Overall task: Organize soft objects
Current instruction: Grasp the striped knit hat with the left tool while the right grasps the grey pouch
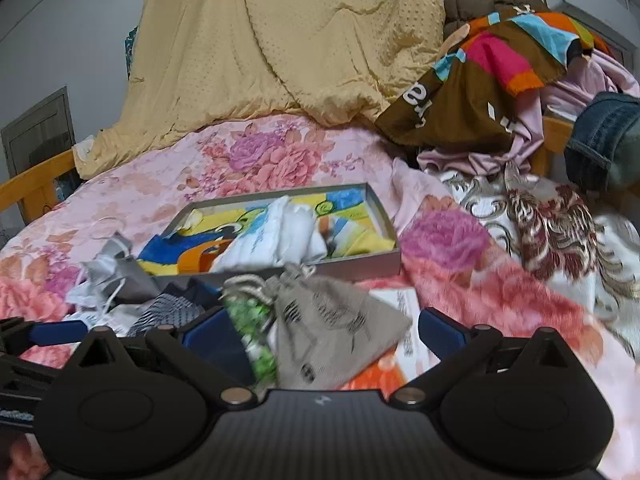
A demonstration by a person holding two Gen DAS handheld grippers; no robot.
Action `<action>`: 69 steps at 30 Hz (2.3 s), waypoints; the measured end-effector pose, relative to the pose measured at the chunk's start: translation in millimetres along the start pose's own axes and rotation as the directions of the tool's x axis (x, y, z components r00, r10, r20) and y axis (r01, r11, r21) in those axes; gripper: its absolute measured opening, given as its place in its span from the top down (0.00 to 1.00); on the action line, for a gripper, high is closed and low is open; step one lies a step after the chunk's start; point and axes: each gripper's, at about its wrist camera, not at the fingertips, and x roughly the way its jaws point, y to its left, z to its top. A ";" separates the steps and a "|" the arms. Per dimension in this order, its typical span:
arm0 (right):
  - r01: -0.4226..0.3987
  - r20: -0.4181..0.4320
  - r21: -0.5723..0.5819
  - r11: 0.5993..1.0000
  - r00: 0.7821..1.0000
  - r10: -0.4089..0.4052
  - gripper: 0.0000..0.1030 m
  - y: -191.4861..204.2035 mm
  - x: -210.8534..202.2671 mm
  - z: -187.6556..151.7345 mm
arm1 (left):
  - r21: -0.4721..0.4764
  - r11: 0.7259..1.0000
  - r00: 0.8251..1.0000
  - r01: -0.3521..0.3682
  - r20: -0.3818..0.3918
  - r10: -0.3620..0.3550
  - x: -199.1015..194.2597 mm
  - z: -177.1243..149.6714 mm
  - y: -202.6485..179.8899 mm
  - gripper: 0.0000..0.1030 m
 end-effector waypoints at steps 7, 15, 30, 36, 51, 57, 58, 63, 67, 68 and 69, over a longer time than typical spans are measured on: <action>-0.003 0.012 -0.016 1.000 1.000 0.003 0.00 -9.7 36.3 -0.2 | 0.067 0.998 1.000 -0.005 -0.005 0.005 19.8 9.0 -10.4 0.01; -0.020 0.018 -0.055 0.998 1.000 0.021 0.00 -9.7 54.4 -7.7 | 0.072 0.997 0.999 0.012 -0.035 -0.010 36.6 10.6 -12.6 0.04; -0.067 -0.027 -0.089 0.994 0.998 0.065 0.01 -4.4 71.3 -6.8 | 0.032 0.999 0.995 0.038 -0.088 -0.035 53.9 15.8 -11.9 0.16; -0.058 -0.041 -0.097 0.994 0.998 0.054 0.01 -3.5 74.1 -9.1 | -0.010 1.000 0.995 0.010 -0.101 -0.011 56.6 18.4 -4.5 0.26; -0.020 -0.081 -0.119 0.993 0.997 0.010 0.06 -2.1 78.8 -13.4 | -0.040 0.999 0.996 -0.012 -0.093 0.008 50.7 18.3 -0.4 0.40; 0.011 -0.111 -0.134 0.991 0.994 -0.026 0.11 -1.3 82.8 -16.9 | -0.051 0.999 0.995 -0.012 -0.095 0.007 50.6 18.1 -0.1 0.40; 0.015 -0.111 -0.137 0.990 0.993 -0.030 0.11 -1.0 82.8 -17.3 | -0.045 0.999 0.996 -0.012 -0.094 0.008 50.2 17.6 -0.5 0.40; 0.021 -0.130 -0.153 0.988 0.991 -0.042 0.15 0.9 81.7 -17.1 | -0.026 1.000 0.994 -0.015 -0.108 0.013 48.1 18.5 -3.4 0.41; 0.036 -0.140 -0.175 0.984 0.988 -0.061 0.18 4.9 80.8 -18.7 | -0.010 1.000 0.995 -0.027 -0.097 0.026 45.1 17.5 -6.4 0.44; 0.039 -0.141 -0.178 0.983 0.988 -0.065 0.19 5.5 80.1 -19.3 | -0.003 0.999 0.995 -0.032 -0.091 0.031 43.9 17.0 -7.3 0.47; 0.041 -0.142 -0.178 0.983 0.988 -0.067 0.19 6.0 79.4 -19.8 | 0.005 0.999 0.996 -0.036 -0.087 0.036 42.6 17.1 -8.2 0.48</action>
